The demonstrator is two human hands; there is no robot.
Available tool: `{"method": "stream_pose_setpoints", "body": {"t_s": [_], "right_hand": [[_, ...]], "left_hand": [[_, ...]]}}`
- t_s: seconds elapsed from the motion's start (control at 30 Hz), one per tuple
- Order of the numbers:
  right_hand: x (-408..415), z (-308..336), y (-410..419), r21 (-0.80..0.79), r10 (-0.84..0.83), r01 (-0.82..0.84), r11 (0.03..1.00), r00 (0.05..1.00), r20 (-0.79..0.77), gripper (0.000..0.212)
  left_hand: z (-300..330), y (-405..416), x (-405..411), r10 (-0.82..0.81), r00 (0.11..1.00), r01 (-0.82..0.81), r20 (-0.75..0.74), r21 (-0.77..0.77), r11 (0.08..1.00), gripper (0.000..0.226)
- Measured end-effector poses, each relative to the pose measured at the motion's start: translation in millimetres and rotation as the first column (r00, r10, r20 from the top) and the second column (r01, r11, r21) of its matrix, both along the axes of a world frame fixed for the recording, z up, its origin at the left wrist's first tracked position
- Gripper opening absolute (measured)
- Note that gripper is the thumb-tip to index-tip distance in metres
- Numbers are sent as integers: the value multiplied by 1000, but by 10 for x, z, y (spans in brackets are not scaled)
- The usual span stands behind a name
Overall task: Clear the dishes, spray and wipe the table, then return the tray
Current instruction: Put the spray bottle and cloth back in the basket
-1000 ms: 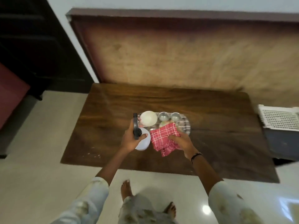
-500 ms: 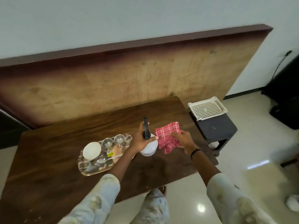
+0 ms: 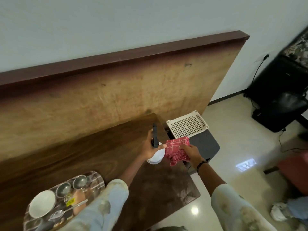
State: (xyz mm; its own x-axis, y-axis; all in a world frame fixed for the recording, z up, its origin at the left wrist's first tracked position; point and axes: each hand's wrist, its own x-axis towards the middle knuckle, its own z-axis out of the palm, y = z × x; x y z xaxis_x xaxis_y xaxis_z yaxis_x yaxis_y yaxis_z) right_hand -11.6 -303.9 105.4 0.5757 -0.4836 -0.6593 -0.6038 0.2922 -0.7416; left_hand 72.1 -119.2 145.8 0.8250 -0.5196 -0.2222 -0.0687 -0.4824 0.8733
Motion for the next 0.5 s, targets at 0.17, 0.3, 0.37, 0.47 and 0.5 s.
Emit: {"method": "stream_pose_setpoints", "body": {"t_s": [0.17, 0.3, 0.37, 0.47, 0.5], "right_hand": [[227, -165, -712, -12, -74, 74, 997, 997, -5, 34], [469, -356, -1323, -38, -116, 115, 993, 993, -23, 32], [612, -505, -1658, -38, -116, 116, 993, 993, -14, 31], [795, -738, -2089, -29, -85, 85, 996, 996, 1, 29], [863, -825, -2226, -26, -74, 74, 997, 997, 0, 32]], "left_hand": [[-5, -778, 270, 8, 1000, -8, -14, -30, 1000, 76], [-271, -1404, 547, 37, 996, -33, -80, 48, 998, 89], [-434, -1726, 690, 104, 988, -93, -112, 99, 991, 90], [-661, -2172, 877, 211, 965, -197, -156, 100, 975, 90], [-751, -2314, 945, 236, 958, -221, -165, 102, 970, 90]]}}
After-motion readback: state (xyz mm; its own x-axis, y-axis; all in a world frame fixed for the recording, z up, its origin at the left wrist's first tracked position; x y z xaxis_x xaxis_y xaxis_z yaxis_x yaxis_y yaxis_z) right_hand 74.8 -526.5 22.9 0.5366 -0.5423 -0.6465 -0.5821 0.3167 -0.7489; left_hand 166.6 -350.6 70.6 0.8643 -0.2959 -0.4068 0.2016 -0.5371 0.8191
